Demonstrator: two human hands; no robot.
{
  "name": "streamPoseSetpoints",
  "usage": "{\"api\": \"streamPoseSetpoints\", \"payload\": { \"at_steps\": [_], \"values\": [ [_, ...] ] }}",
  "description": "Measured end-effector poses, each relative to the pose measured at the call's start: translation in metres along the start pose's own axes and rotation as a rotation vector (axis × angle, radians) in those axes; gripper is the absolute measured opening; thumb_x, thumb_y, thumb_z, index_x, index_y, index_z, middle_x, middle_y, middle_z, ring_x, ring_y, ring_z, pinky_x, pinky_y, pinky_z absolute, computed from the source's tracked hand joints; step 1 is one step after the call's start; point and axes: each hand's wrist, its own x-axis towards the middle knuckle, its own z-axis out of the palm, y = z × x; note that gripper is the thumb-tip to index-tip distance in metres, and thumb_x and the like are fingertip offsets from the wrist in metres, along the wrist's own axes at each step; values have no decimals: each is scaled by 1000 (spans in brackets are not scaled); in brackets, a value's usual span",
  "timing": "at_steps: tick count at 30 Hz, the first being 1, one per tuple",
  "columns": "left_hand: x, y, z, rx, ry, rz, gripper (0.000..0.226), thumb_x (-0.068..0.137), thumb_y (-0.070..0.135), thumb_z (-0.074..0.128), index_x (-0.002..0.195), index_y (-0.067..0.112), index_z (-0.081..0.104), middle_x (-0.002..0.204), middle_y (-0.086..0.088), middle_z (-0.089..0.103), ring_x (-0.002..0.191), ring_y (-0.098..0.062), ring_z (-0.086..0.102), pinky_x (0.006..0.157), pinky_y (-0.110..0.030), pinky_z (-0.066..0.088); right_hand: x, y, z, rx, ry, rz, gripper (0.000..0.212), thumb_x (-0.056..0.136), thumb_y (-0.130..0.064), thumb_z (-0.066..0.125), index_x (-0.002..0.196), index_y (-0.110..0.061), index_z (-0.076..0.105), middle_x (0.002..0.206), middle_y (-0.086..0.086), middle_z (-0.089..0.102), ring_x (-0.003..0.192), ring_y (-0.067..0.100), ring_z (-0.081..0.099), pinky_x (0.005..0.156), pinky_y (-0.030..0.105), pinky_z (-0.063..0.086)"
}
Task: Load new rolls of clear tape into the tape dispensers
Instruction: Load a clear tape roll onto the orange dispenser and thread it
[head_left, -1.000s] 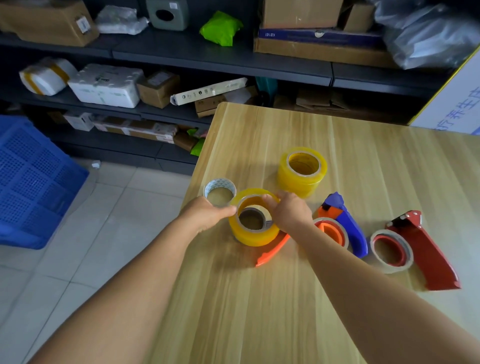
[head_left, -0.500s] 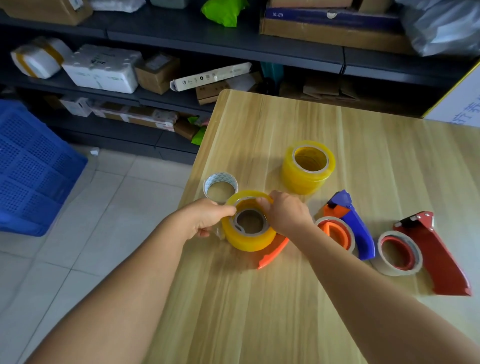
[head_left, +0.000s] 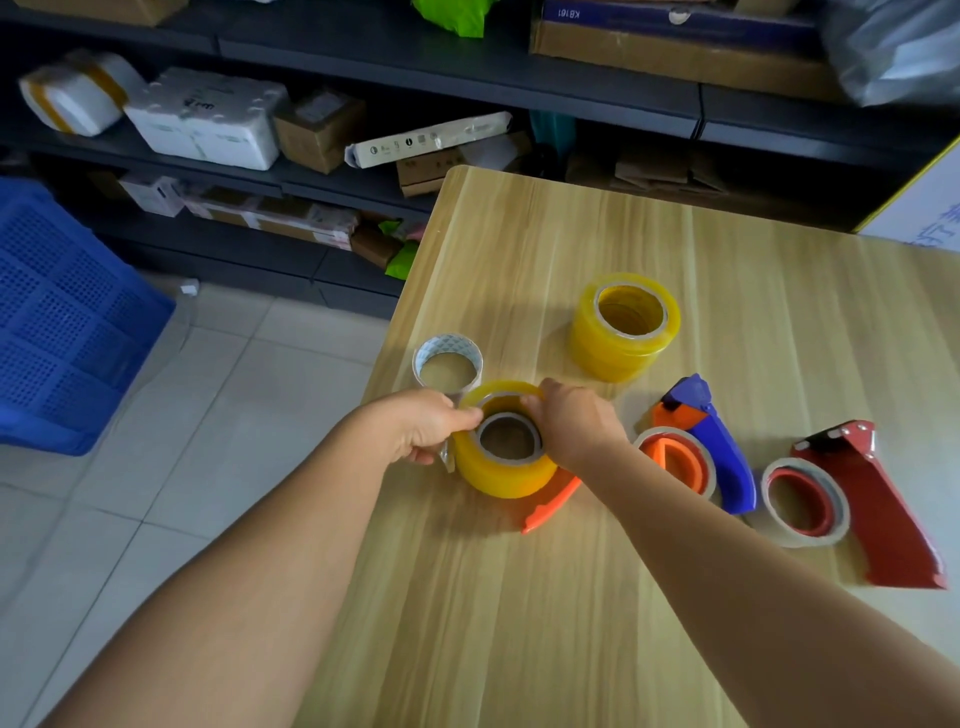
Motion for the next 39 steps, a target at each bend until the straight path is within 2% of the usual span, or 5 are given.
{"api": "streamPoseSetpoints", "payload": {
  "at_steps": [13,20,24,29,39],
  "values": [
    [-8,-7,15,132,86,36,45,95,49,45,122,14,55,89,-1,51,84,-17,52,75,-28,49,-9,-7,18,-266,99,-122,39,105,-32,26,126,-6,47,122,13,60,116,29,51,86,34,44],
    [-17,-6,20,196,131,89,48,97,48,43,133,16,51,117,-5,61,96,-18,56,92,-32,44,-12,-9,23,-373,164,-145,47,104,-39,24,131,-8,46,125,11,50,116,27,45,90,32,40],
    [-17,-7,24,223,175,82,50,96,50,41,131,16,52,124,-6,59,108,-23,55,90,-33,43,-25,-20,28,-311,133,-159,63,101,-50,23,147,-8,23,143,14,33,130,28,34,102,34,33],
    [-21,-7,16,149,113,89,54,98,53,27,139,23,44,134,-5,53,112,-24,54,99,-37,41,-44,-35,44,-94,-91,-131,73,98,-55,11,150,-13,-18,157,9,-26,144,24,-26,118,42,-11],
    [-20,-11,10,-58,20,78,46,95,50,43,130,21,53,107,-2,61,81,-14,55,93,-35,49,-47,-25,34,89,-56,-121,89,90,-68,31,153,-20,-11,160,5,-18,146,22,-20,118,43,-5]
  ]
}}
